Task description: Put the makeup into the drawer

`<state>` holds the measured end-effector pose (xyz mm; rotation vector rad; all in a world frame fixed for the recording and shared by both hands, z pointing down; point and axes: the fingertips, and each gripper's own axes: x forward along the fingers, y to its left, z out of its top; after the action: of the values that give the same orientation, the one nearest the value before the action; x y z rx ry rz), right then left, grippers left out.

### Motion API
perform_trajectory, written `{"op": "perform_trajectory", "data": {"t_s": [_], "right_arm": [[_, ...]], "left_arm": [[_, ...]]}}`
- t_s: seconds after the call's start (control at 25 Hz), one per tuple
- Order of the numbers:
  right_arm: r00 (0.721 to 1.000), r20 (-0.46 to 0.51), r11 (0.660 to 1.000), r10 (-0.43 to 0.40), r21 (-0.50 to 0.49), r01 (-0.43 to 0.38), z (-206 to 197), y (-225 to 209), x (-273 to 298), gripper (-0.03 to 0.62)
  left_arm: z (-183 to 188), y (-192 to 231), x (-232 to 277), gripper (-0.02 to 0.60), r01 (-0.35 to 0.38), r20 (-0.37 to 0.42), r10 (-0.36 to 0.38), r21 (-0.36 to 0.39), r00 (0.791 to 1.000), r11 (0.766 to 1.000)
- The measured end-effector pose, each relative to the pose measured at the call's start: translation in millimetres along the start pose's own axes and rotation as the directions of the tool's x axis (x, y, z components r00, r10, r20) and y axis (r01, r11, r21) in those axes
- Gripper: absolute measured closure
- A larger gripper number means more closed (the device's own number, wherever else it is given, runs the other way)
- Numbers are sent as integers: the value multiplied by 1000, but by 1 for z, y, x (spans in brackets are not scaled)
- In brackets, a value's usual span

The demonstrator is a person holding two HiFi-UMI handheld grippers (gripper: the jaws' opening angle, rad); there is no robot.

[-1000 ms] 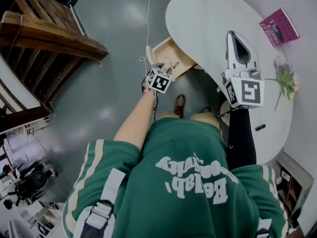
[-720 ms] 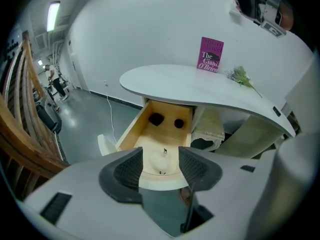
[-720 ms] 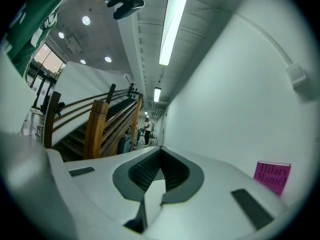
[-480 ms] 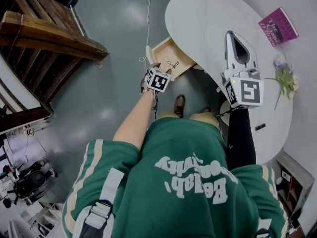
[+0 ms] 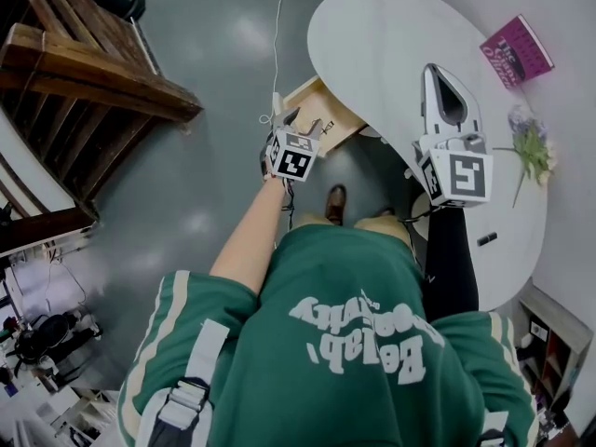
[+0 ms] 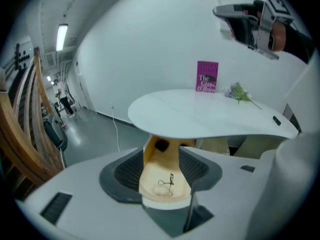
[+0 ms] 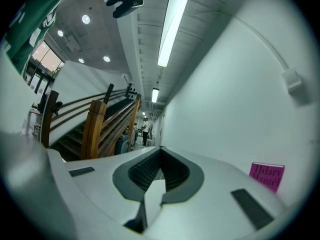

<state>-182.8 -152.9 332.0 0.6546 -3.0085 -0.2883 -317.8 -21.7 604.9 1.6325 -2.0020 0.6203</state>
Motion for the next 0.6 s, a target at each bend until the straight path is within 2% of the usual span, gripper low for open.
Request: {"op": "perform_trajectory", "data": {"t_s": [0.12, 0.24, 0.32, 0.44, 0.48, 0.52, 0.6], "right_arm": [[1000, 7, 1000, -8, -4, 8, 4, -1, -1, 585], [1000, 12, 1000, -19, -18, 19, 7, -1, -2, 585], [1000, 17, 1000, -24, -20, 24, 10, 0, -2, 585], [999, 26, 999, -27, -19, 28, 12, 2, -4, 585], [999, 27, 999, -29, -19, 30, 12, 2, -5, 585], [999, 28, 999, -32, -18, 32, 12, 2, -6, 585], [999, 31, 999, -39, -17, 40, 12, 1, -9, 585]], "left_arm": [[62, 7, -31, 345, -26, 163, 21, 28, 986, 999], [118, 12, -65, 345, -53, 285, 37, 49, 958, 997], [157, 15, -94, 345, -84, 390, 56, 54, 919, 995], [212, 16, -143, 345, -168, 568, 104, 61, 816, 984], [223, 13, -153, 345, -174, 601, 100, 67, 793, 982], [230, 9, -158, 345, -170, 617, 88, 75, 782, 983], [237, 2, -162, 345, -151, 625, 62, 90, 778, 984]]}}
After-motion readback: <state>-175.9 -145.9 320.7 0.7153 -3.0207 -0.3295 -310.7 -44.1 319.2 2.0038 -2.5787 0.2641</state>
